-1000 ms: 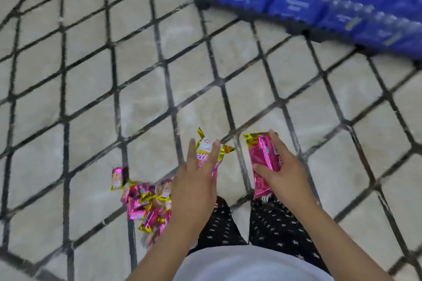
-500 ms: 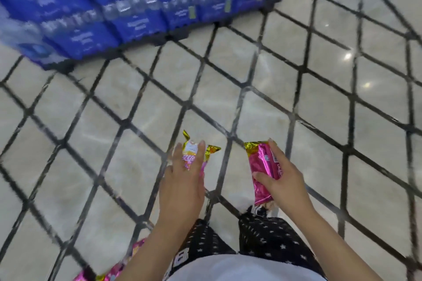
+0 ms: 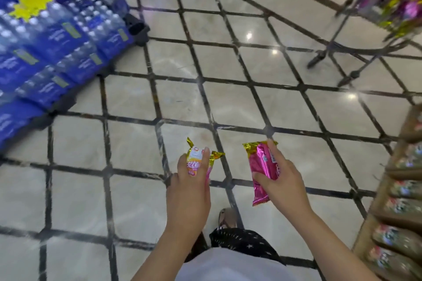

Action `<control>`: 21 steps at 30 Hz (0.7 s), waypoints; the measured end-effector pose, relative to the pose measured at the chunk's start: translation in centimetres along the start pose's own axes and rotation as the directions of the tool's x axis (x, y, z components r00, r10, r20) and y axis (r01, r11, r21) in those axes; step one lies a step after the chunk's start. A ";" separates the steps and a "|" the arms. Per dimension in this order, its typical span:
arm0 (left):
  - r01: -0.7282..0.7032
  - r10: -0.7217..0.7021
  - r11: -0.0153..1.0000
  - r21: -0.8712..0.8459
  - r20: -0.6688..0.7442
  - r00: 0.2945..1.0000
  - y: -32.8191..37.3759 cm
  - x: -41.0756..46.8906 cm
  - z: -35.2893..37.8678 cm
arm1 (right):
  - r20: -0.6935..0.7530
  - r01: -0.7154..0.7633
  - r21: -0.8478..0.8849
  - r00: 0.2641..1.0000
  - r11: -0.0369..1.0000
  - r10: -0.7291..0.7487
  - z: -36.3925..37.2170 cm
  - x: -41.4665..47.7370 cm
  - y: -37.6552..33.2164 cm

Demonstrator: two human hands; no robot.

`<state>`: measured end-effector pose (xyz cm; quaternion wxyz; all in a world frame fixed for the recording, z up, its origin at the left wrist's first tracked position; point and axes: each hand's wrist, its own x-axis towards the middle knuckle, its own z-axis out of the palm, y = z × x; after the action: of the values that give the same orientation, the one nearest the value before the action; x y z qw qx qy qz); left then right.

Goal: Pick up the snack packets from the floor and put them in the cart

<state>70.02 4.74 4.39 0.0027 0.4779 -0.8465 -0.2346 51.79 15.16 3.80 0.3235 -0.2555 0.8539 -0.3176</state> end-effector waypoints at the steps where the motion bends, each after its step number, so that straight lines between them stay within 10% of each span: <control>1: -0.016 0.016 1.000 0.011 0.009 1.000 0.4 1.1 0.0 | -0.012 -0.017 0.025 1.000 1.000 0.018 -0.1 0.7 0.2; 21: -0.467 0.433 0.874 0.133 0.221 0.874 11.1 33.7 -4.7 | -0.366 -0.238 0.261 0.872 0.935 0.325 -6.9 21.0 -7.5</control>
<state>43.83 -19.62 5.61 -0.0645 0.2416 -0.9490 -0.1920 34.74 -0.74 4.95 0.2083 -0.0216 0.8923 -0.3999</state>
